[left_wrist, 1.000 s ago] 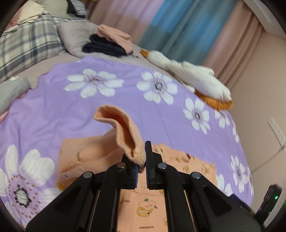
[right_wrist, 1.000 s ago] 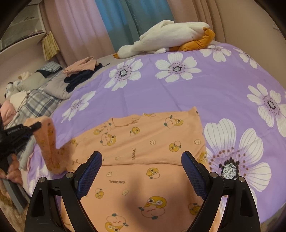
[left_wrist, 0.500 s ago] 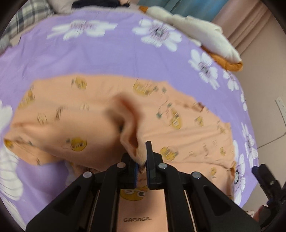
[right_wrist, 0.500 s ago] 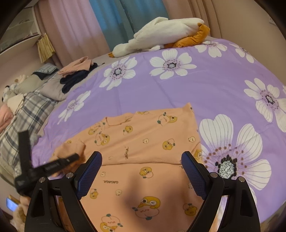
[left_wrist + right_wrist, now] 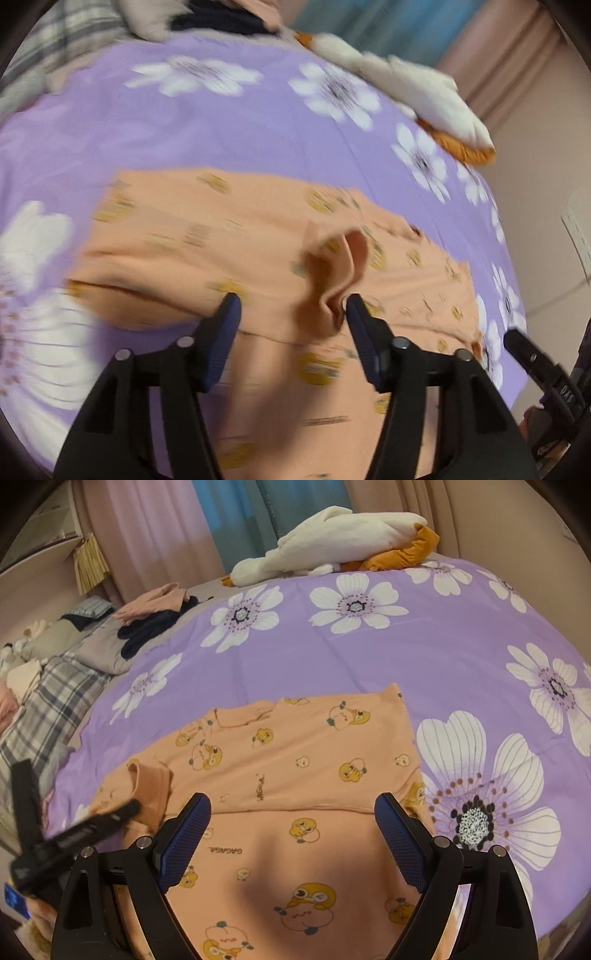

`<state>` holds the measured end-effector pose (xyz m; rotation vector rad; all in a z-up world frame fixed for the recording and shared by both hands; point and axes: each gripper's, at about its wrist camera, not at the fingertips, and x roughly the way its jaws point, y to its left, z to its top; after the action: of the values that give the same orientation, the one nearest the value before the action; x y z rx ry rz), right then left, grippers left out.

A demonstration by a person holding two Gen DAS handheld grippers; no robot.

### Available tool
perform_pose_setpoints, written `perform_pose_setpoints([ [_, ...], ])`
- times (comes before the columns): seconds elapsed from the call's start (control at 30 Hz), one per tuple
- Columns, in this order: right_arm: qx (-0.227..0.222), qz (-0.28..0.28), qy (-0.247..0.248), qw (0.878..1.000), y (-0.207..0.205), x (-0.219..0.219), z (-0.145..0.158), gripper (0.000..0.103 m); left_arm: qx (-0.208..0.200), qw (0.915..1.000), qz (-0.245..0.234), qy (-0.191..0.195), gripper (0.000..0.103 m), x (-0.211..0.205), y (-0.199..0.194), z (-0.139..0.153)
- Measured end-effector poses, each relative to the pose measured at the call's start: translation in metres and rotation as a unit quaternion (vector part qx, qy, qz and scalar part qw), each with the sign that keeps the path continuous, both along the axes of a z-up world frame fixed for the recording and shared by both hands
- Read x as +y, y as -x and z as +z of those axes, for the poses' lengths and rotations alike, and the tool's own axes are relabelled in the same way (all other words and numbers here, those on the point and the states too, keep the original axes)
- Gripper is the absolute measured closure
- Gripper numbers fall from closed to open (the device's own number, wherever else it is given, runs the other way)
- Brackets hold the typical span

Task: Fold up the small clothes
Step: 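Lower the sleeve onto the shirt and open the left gripper, then grasp the shirt side edge with the right gripper and lift it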

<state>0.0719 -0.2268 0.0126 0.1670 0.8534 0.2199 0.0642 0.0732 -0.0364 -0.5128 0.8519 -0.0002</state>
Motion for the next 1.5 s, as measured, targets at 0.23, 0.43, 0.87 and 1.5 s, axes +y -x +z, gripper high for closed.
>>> perform_pose_setpoints([
  [0.23,0.015,0.025,0.035,0.999,0.002,0.026,-0.004,0.013,-0.019,0.9959,0.089,0.005,0.034,0.063,0.034,0.004],
  [0.43,0.02,0.053,0.054,0.997,-0.002,0.06,-0.005,0.013,-0.034,0.9929,0.114,0.008,0.029,0.084,0.045,0.004],
  [0.87,0.028,0.132,0.068,0.988,-0.011,0.123,-0.012,0.013,-0.03,0.9904,0.132,0.027,0.031,0.113,0.053,-0.005],
  [1.5,0.051,0.132,0.044,0.989,-0.025,0.146,-0.014,0.013,-0.04,0.9856,0.155,0.055,0.031,0.135,0.065,-0.004],
])
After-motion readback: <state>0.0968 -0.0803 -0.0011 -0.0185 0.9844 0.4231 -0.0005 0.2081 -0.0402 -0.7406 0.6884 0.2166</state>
